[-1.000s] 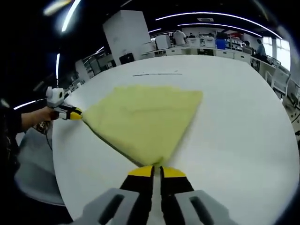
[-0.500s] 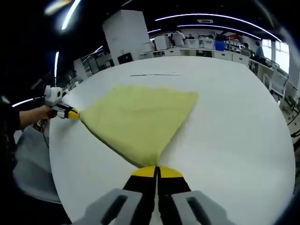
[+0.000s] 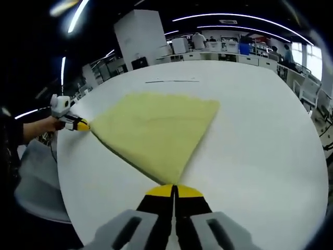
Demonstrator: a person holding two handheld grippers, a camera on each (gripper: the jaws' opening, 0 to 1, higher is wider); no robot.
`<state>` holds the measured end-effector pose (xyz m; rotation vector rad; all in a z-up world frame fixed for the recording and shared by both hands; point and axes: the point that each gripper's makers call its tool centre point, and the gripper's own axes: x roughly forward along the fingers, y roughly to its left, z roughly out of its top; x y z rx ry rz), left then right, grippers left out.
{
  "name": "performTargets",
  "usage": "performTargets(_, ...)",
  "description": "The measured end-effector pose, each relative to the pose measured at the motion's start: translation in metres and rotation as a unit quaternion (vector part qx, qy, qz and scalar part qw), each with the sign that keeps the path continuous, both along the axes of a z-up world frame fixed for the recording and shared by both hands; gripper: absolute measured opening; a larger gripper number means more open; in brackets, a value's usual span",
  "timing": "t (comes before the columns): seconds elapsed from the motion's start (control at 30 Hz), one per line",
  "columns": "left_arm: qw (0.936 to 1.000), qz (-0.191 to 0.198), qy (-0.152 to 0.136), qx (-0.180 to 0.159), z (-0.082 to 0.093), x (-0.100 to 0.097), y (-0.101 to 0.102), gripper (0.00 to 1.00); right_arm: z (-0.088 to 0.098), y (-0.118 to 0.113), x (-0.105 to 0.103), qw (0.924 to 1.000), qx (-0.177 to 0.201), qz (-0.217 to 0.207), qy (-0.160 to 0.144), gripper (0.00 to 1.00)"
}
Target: Fold the garment on the visible template until the final outline fits inside the template.
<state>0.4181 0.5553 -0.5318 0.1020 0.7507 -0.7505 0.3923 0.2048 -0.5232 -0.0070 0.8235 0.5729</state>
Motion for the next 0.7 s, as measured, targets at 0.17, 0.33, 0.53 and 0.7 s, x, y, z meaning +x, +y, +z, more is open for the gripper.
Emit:
performTargets(0.17,1.0000,0.001,0.001,0.001,0.001,-0.005,0.003,0.00,-0.002,0.002,-0.007,1.0000,0.003,0.001,0.006,0.00)
performTargets(0.33,1.0000,0.002,0.008,0.002,0.001,-0.015,0.009,0.00,-0.002,0.006,-0.015,1.0000,0.006,-0.001,0.007,0.00)
performTargets(0.53,0.9999,0.012,0.012,0.003,0.002,-0.025,0.014,0.00,-0.003,0.012,-0.024,0.9999,0.008,0.001,0.010,0.00)
performTargets(0.7,0.9997,0.018,0.016,0.000,0.000,-0.032,0.018,0.00,-0.003,0.014,-0.029,0.9999,0.010,0.002,0.010,0.00)
